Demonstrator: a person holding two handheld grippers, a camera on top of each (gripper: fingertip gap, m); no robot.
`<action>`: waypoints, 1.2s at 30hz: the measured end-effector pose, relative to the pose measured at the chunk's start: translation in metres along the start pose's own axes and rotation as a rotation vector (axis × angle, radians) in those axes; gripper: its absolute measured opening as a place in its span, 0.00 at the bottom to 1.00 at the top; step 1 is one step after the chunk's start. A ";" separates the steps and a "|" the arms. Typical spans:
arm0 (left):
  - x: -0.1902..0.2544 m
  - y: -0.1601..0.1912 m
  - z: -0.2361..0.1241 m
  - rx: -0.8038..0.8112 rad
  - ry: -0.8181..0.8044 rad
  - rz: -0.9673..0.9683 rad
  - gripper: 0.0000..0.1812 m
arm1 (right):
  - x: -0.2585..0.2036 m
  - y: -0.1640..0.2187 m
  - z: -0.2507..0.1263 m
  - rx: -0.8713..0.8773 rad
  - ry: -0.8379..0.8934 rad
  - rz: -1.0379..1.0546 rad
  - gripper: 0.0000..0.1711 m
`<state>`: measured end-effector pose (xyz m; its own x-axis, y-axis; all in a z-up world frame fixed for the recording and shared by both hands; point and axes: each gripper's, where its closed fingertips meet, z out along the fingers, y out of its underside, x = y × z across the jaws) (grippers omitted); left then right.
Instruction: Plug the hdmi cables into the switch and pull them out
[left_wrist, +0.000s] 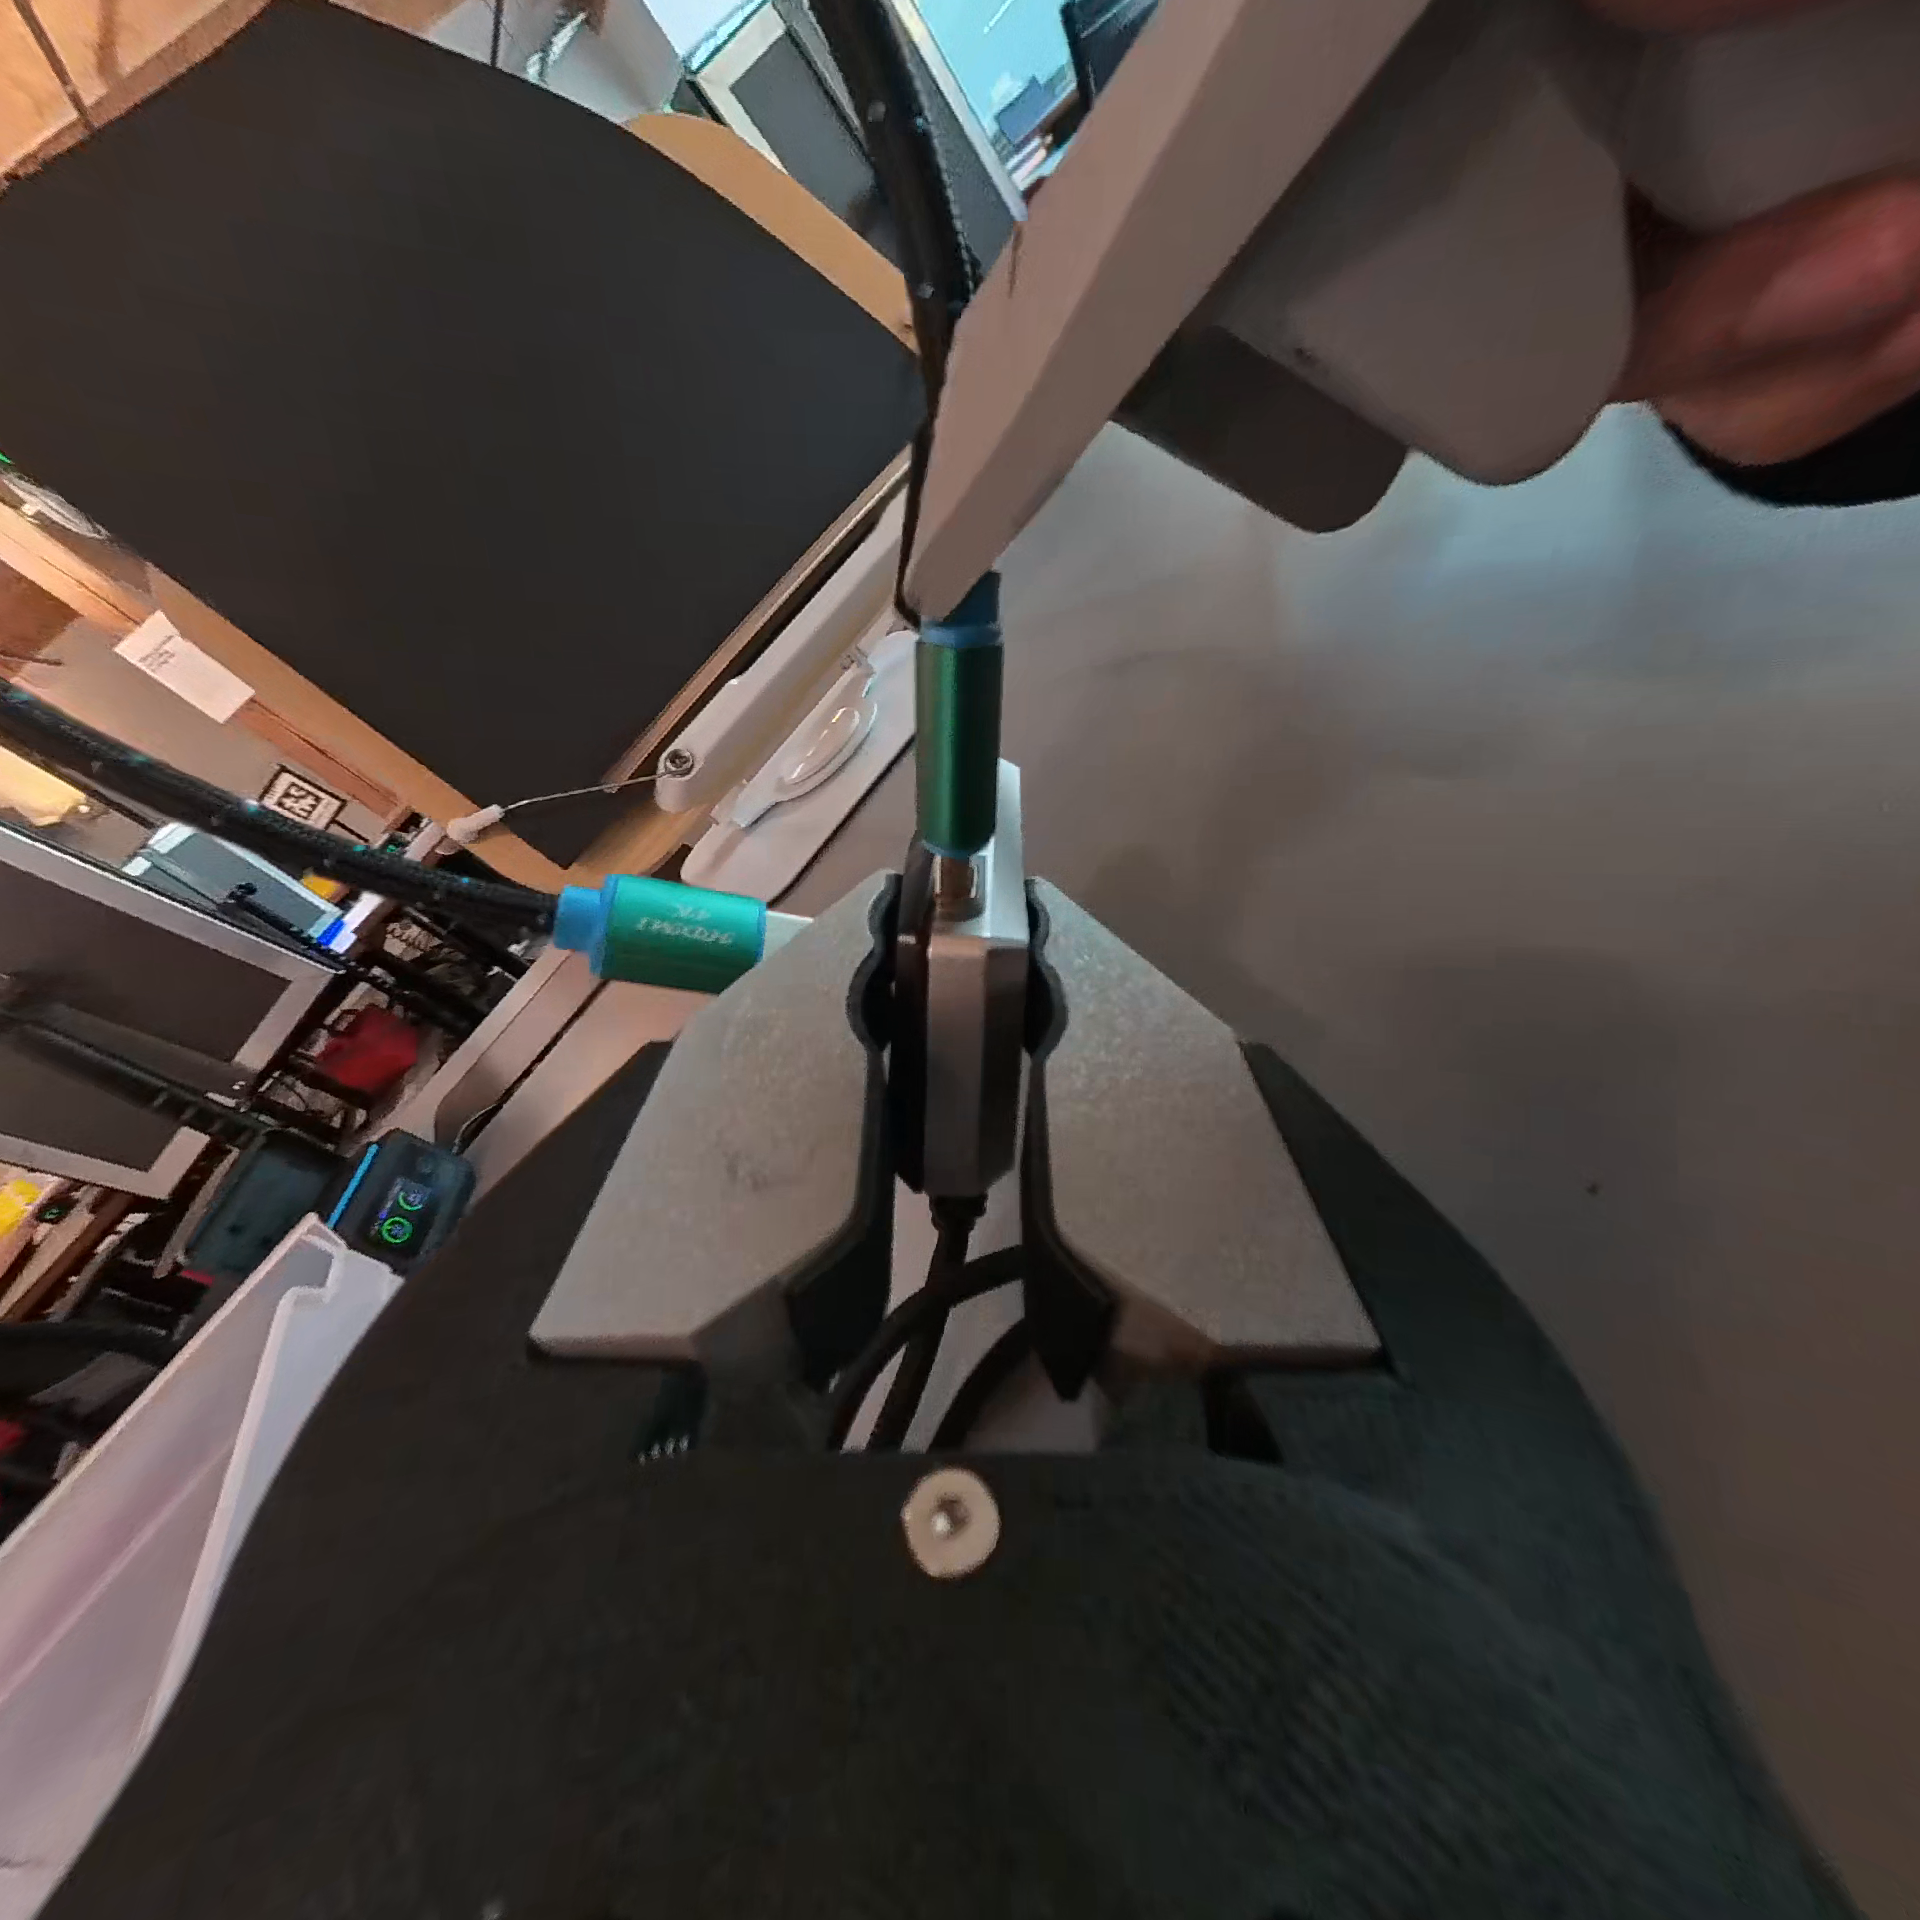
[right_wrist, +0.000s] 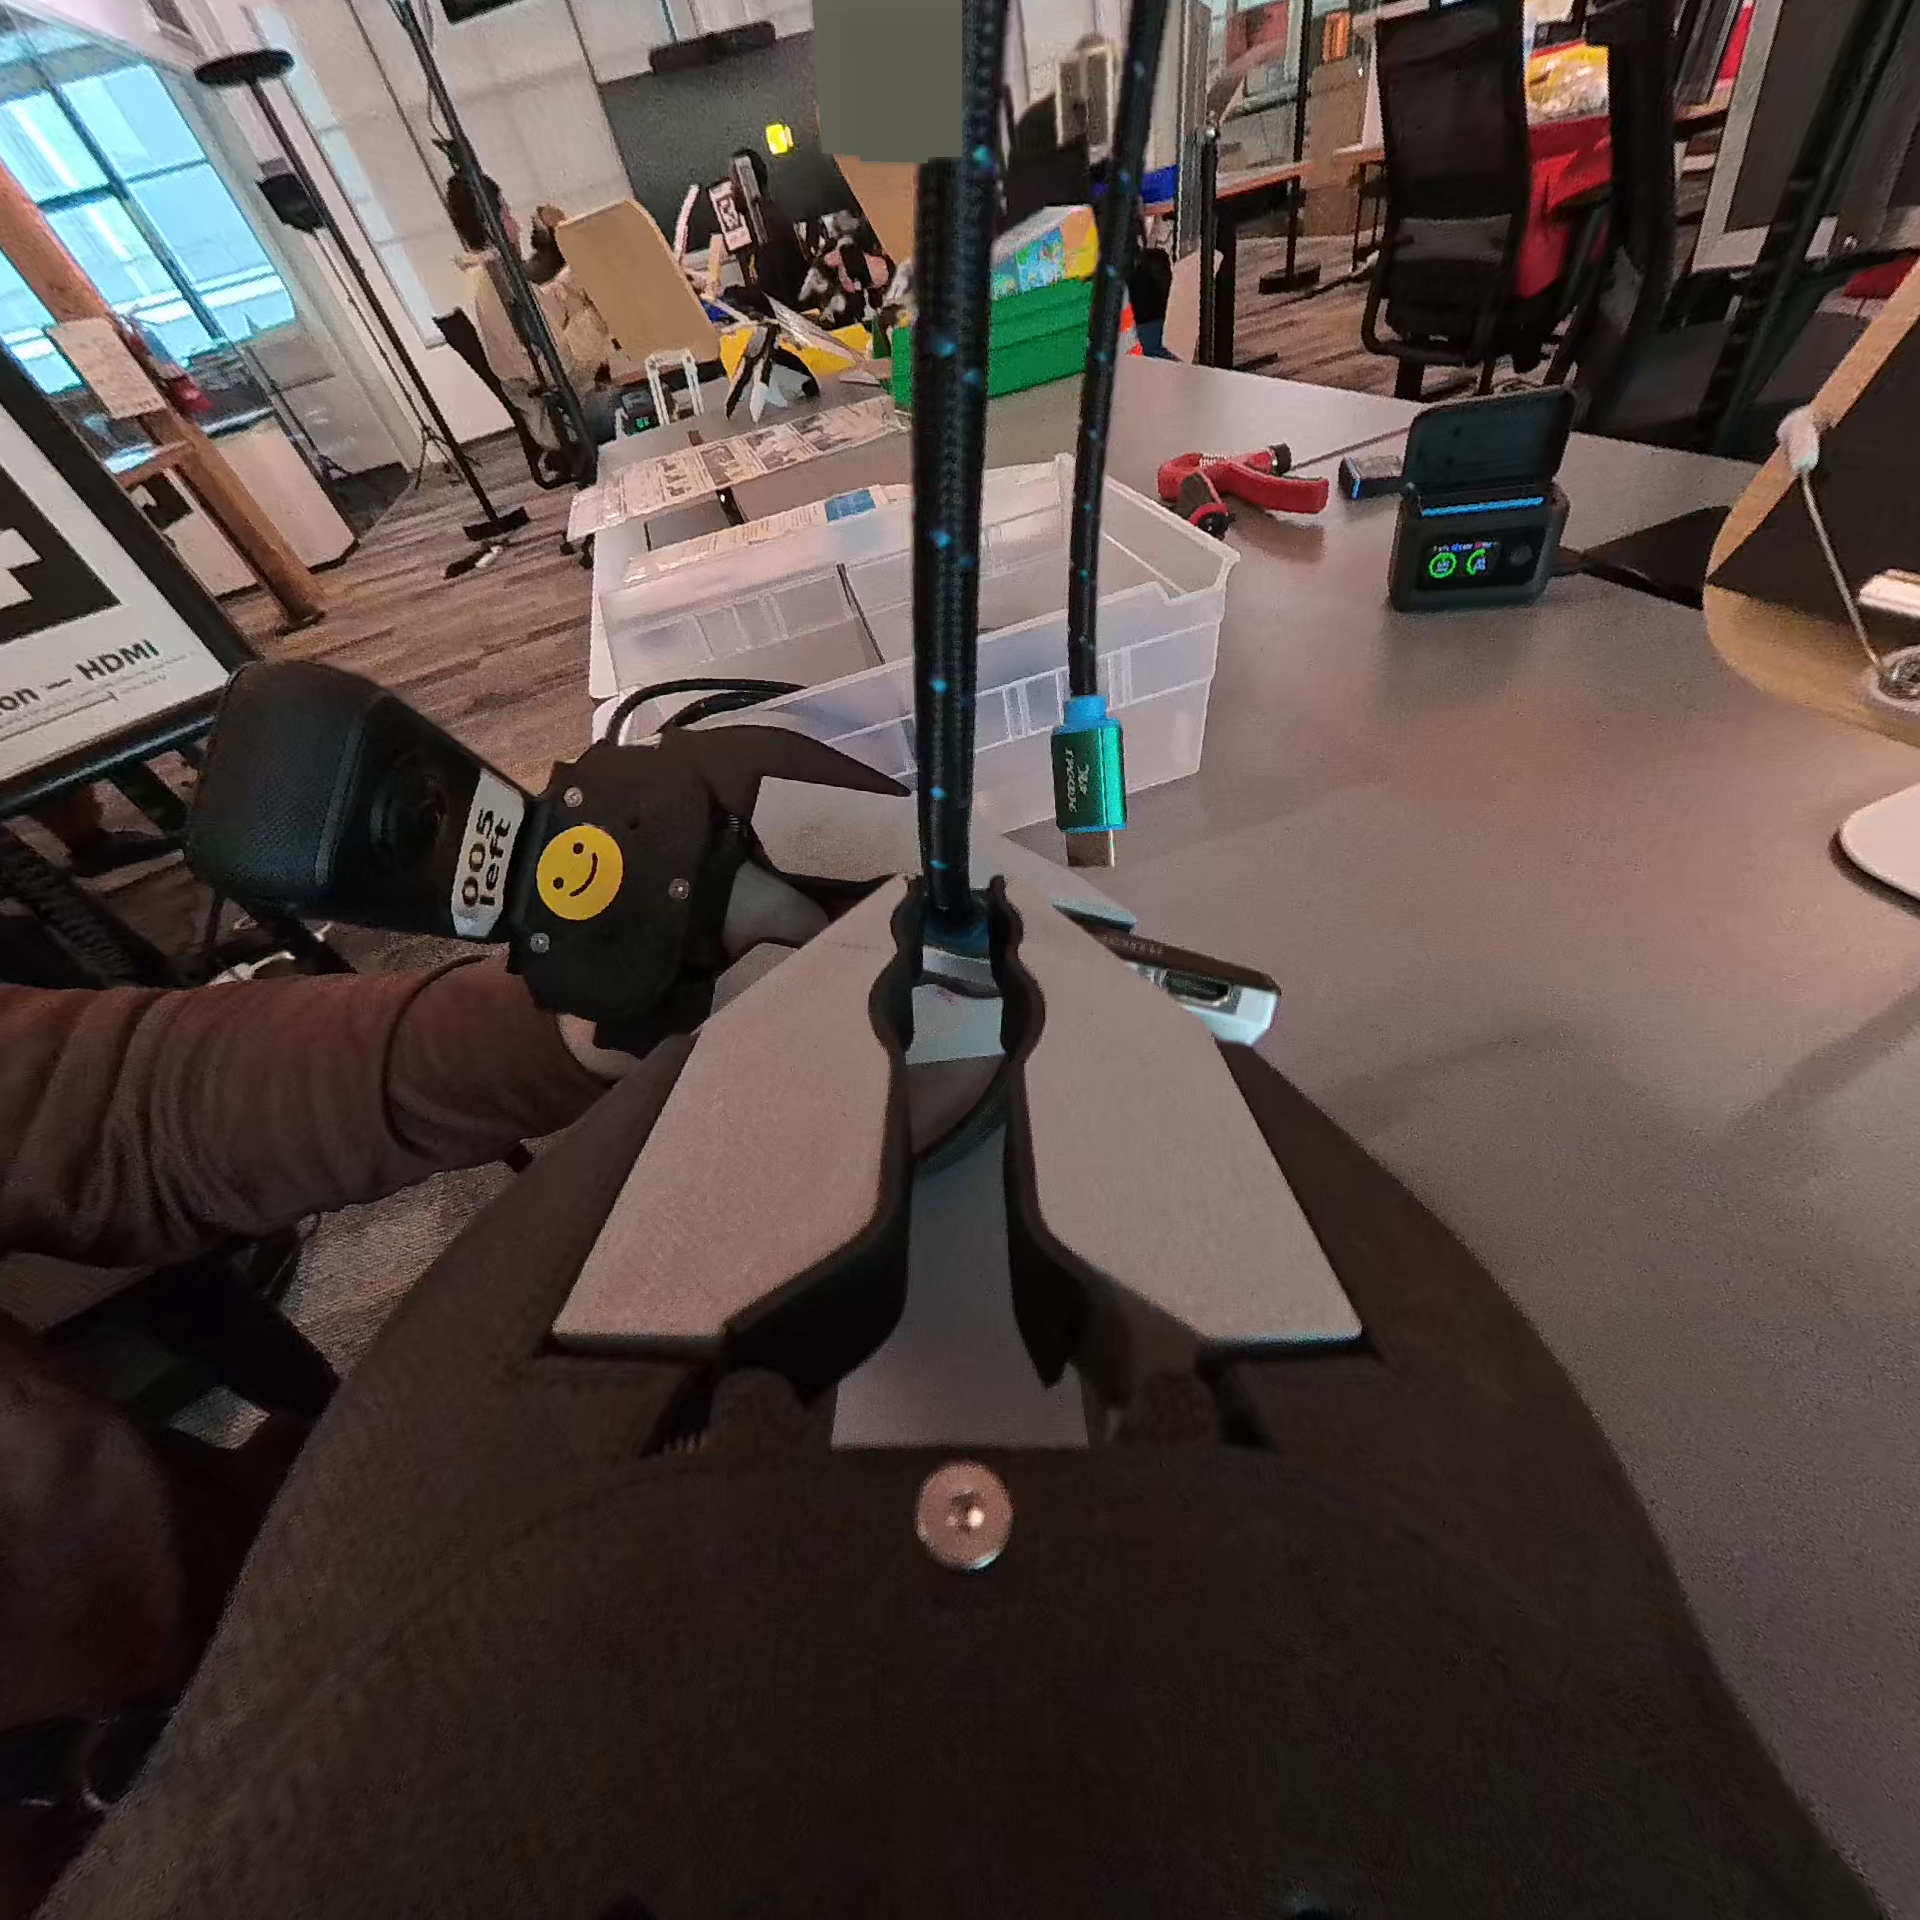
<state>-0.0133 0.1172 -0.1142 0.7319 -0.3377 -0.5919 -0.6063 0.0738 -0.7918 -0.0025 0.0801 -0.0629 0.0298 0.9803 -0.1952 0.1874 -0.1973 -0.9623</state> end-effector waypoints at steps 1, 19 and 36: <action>-0.001 0.001 0.000 -0.006 -0.011 0.012 0.10 | 0.000 0.001 0.000 -0.009 0.002 0.011 0.05; -0.006 0.002 0.002 -0.061 -0.121 0.196 0.11 | 0.004 0.013 -0.008 -0.101 0.031 0.049 0.05; -0.004 0.010 0.003 -0.160 -0.195 0.411 0.11 | 0.008 0.030 -0.010 -0.210 0.031 0.058 0.05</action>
<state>-0.0213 0.1218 -0.1200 0.4572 -0.1280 -0.8801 -0.8865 0.0137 -0.4625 0.0128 0.0819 -0.0919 0.0762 0.9677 -0.2403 0.3843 -0.2509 -0.8885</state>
